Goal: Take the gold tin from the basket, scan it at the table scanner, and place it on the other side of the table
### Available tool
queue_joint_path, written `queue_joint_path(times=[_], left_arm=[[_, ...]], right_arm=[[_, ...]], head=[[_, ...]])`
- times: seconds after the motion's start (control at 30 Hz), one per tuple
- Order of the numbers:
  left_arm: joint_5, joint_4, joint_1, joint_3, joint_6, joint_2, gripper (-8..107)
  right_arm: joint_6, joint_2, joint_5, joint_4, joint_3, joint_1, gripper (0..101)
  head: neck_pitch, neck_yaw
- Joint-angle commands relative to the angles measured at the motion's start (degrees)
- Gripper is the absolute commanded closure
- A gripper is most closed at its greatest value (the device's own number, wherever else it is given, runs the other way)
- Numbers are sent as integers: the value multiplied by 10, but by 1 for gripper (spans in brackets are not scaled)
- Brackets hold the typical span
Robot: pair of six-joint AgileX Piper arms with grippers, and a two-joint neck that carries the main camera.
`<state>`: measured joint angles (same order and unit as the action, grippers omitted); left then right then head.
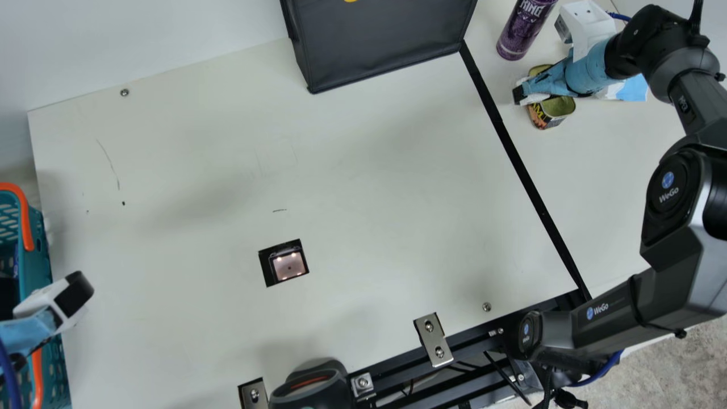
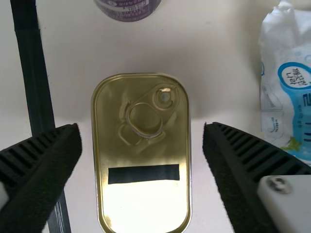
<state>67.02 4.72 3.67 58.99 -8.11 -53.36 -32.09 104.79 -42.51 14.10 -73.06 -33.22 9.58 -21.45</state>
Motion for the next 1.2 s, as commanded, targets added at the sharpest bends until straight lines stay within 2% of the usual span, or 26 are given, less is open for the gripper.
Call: queue_joint_path(times=[0.0,0.17,0.37,0.8,0.83,0.93,1.17], left_arm=[[0,0,0,0,0,0,9],[0,0,0,0,0,0,9],[0,0,0,0,0,0,9],[0,0,0,0,0,0,9],[0,0,0,0,0,0,9],[0,0,0,0,0,0,9],[17,-23,-14,69,57,70,9]], right_arm=[[0,-5,0,2,2,0,6],[14,-35,-1,5,8,-1,6],[32,-98,-10,16,29,-4,6],[81,-301,-54,32,107,-3,6],[76,-260,-49,31,98,-4,6],[82,-296,-64,31,107,-4,6],[131,-367,-103,-5,92,66,6]], head=[[-17,-1],[-17,-1],[-17,-1],[-17,-1],[-17,-1],[-17,-1],[-17,92]])
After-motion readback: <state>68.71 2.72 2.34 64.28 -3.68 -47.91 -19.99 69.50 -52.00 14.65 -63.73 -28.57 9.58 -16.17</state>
